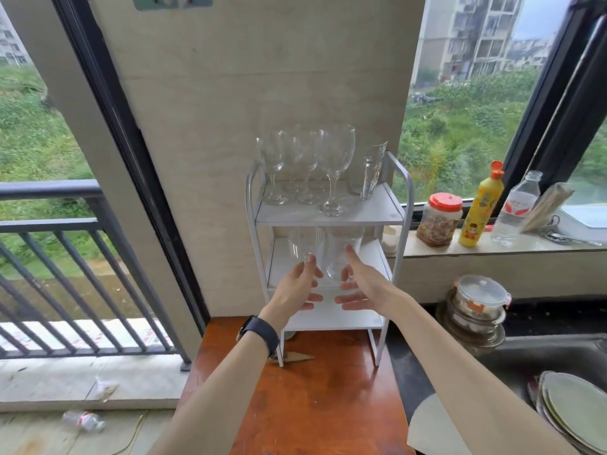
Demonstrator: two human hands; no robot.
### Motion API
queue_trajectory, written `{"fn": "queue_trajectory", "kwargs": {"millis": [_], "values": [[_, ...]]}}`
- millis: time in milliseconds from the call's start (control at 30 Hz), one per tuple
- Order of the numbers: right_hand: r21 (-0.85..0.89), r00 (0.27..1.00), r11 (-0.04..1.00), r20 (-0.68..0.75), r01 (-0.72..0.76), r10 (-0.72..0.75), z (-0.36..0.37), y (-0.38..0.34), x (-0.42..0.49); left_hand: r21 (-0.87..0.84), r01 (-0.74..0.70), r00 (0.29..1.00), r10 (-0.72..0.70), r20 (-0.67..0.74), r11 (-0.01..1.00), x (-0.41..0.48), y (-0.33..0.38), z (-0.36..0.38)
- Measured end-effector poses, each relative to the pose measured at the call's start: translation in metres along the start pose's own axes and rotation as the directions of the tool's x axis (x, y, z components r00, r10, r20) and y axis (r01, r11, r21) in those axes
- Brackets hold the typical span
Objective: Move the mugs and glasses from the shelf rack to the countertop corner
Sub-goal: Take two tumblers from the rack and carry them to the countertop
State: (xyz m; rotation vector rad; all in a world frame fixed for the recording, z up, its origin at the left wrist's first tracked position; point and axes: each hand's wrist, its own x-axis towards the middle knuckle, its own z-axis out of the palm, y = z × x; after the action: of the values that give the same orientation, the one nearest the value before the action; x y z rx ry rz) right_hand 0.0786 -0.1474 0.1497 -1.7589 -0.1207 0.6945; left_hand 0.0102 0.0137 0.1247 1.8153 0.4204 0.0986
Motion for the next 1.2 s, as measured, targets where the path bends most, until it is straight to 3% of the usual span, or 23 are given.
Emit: {"fn": "queue_trajectory", "kwargs": {"millis": [100, 367, 633, 867, 1000, 1100, 1200], "values": [[0.054, 0.999, 0.998, -0.035, 0.043, -0.041, 0.002, 0.004, 0.002, -0.024, -0.040, 0.999, 0.039, -0.035, 0.999, -0.002, -0.008, 0.006], [0.080, 0.978, 0.983, -0.147, 0.163, -0.150, -0.008, 0.051, -0.049, 0.152, -0.201, 0.979, 0.202, 0.012, 0.968, -0.028, -0.032, 0.017], [0.182, 0.947, 0.957, -0.271, 0.228, -0.174, -0.046, 0.139, -0.137, 0.205, -0.308, 0.936, 0.257, 0.242, 0.929, -0.096, -0.044, 0.076], [0.276, 0.890, 0.943, -0.454, 0.184, -0.041, -0.122, 0.227, -0.240, 0.226, -0.363, 0.863, 0.234, 0.448, 0.904, -0.164, -0.040, 0.206], [0.371, 0.817, 0.907, -0.574, 0.198, 0.056, -0.171, 0.285, -0.331, 0.192, -0.386, 0.795, 0.219, 0.566, 0.902, -0.224, -0.022, 0.301], [0.395, 0.755, 0.897, -0.645, 0.199, 0.117, -0.211, 0.326, -0.413, 0.103, -0.455, 0.672, 0.265, 0.692, 0.885, -0.288, -0.003, 0.376], [0.374, 0.660, 0.911, -0.730, 0.171, 0.176, -0.248, 0.364, -0.500, -0.001, -0.384, 0.572, 0.239, 0.785, 0.923, -0.355, 0.008, 0.453]]}}
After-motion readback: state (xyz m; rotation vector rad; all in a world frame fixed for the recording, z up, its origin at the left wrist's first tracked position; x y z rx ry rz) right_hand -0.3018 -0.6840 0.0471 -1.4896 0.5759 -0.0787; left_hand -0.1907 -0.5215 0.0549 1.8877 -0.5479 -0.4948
